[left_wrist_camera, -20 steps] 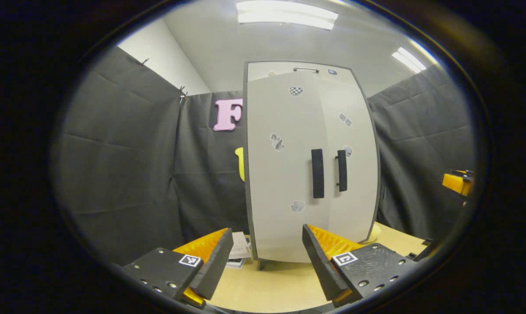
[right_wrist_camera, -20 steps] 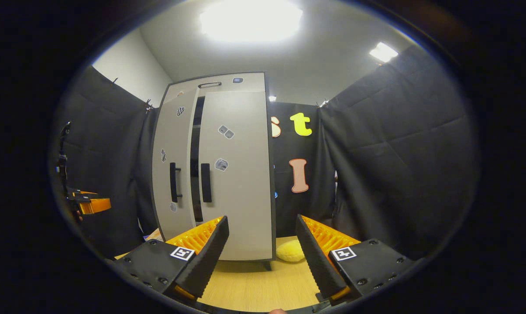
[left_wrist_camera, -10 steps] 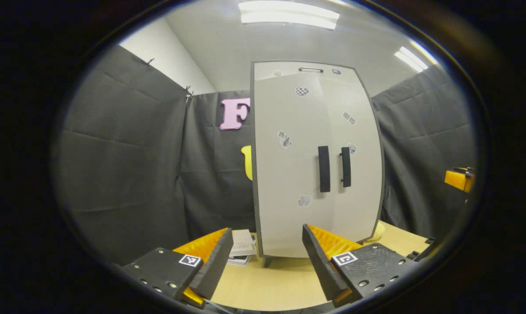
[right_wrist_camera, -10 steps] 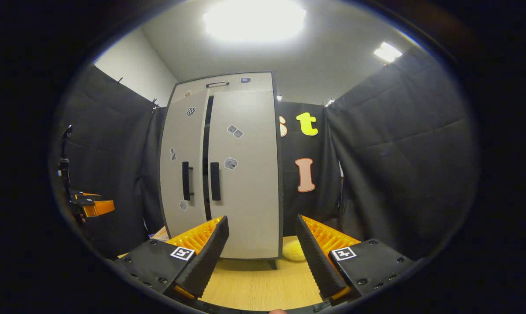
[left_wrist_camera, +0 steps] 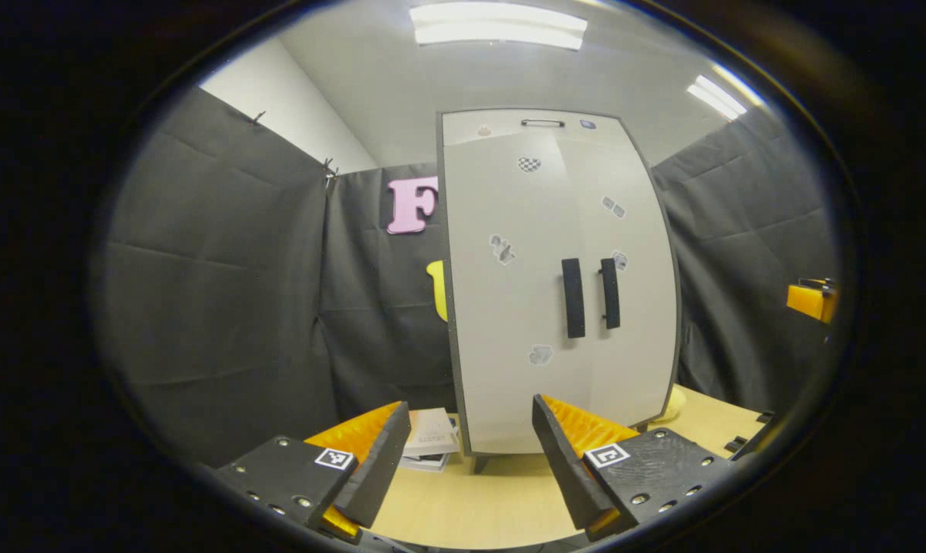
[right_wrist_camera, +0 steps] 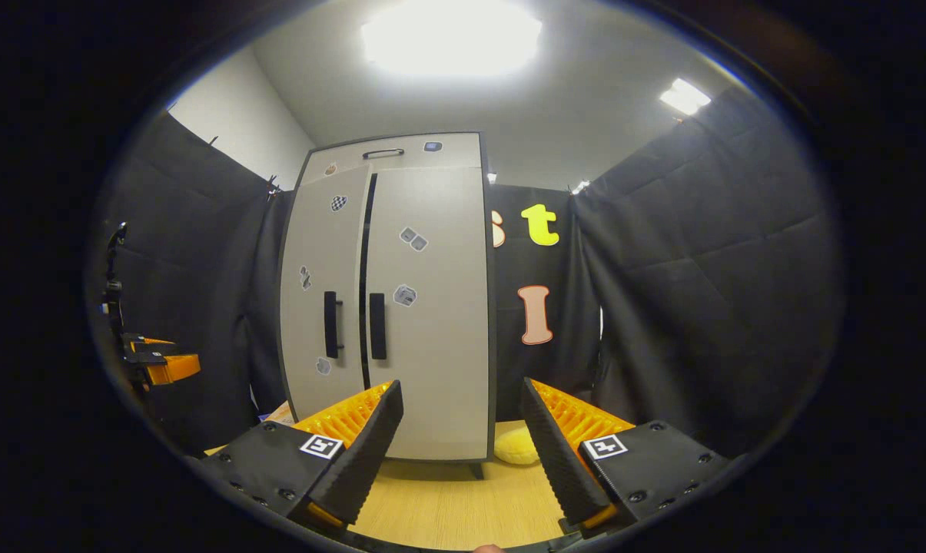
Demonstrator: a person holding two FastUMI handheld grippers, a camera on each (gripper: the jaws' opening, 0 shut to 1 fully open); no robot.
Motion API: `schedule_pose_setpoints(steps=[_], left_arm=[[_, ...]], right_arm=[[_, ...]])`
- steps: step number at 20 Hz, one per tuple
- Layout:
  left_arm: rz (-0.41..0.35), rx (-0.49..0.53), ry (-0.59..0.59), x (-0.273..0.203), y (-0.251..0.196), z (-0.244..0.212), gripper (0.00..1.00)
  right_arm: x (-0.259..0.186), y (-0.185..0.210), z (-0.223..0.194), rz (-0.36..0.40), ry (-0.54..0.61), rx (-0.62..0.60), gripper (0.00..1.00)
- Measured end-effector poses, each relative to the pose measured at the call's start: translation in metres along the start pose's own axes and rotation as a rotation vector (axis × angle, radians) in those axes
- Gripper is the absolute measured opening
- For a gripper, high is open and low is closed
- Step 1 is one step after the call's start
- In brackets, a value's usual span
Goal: Grab one shoe with the right hand and put it into the shoe cabinet, grab the other shoe with the left hand and put it into the shoe cabinet; then close the right door with the right hand and the left door with the left hand.
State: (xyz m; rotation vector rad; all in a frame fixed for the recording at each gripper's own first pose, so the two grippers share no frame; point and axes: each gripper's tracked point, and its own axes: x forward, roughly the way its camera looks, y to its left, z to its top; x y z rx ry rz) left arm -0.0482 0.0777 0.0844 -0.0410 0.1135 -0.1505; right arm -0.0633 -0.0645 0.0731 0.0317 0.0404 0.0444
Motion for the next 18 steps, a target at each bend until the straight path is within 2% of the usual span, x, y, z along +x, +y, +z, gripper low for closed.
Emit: schedule_pose_setpoints(steps=[18], left_arm=[[0.04,0.013,-0.023,0.001,0.0,0.005,0.92]], right_arm=[[0.011,0.003,0.013,-0.009,-0.03,-0.006,0.98]])
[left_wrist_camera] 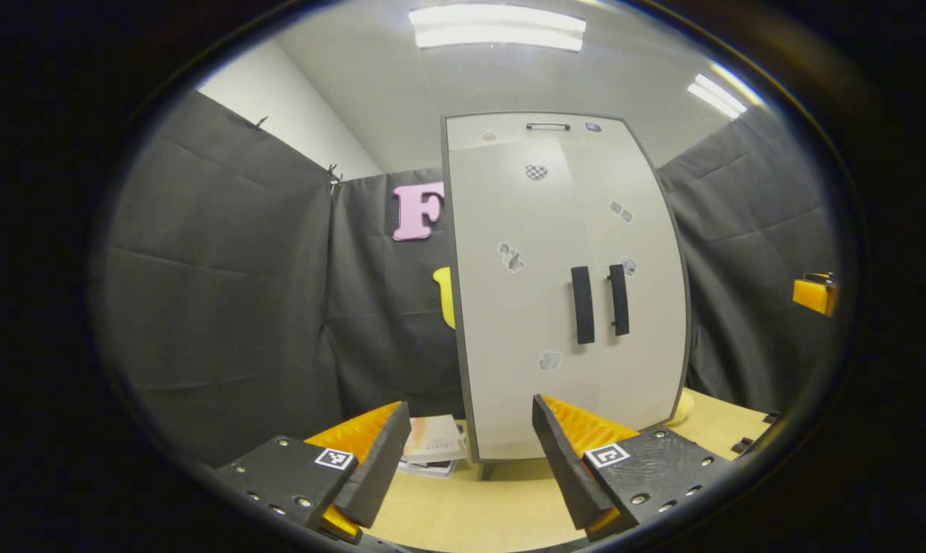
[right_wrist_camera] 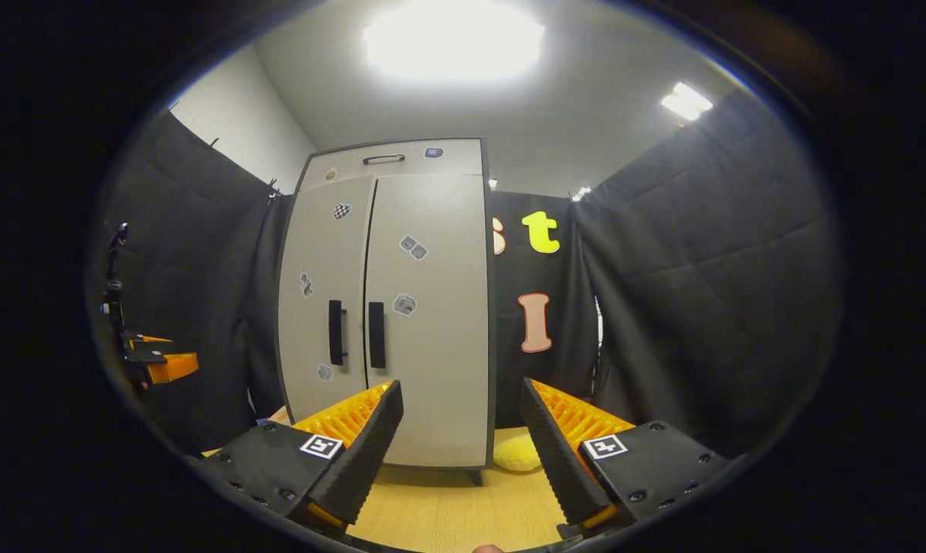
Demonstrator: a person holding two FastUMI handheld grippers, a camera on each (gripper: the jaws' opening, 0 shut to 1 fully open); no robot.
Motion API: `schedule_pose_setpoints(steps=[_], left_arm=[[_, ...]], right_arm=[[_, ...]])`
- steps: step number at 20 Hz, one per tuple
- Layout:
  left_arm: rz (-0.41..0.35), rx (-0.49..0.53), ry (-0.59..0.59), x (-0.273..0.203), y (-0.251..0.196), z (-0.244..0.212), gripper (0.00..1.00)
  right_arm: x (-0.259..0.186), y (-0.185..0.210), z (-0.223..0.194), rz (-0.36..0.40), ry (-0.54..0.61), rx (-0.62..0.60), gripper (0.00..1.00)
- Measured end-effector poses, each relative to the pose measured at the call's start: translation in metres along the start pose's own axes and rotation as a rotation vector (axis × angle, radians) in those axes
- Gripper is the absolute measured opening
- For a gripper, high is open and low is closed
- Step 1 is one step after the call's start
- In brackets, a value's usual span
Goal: Grab one shoe with the right hand and put it into the shoe cabinet, grab the other shoe with the left hand and put it into the shoe cabinet; then close the right door with the right hand and the left door with the left hand.
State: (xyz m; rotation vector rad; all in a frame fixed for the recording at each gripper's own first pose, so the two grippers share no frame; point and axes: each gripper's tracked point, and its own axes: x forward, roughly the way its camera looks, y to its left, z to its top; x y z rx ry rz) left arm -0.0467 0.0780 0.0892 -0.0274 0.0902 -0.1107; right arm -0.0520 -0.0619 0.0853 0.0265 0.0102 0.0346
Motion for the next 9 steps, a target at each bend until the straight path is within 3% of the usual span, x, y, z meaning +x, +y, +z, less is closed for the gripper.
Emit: schedule_pose_setpoints(steps=[8,9], left_arm=[[0.001,0.001,0.011,0.0013,0.0,-0.0042,0.92],[-0.002,0.001,0.013,0.0007,0.0,-0.0043,0.99]], right_arm=[[0.0064,0.0046,-0.0036,-0.007,0.005,0.008,0.98],[0.0071,0.0052,-0.0035,-0.009,0.005,0.008,0.98]])
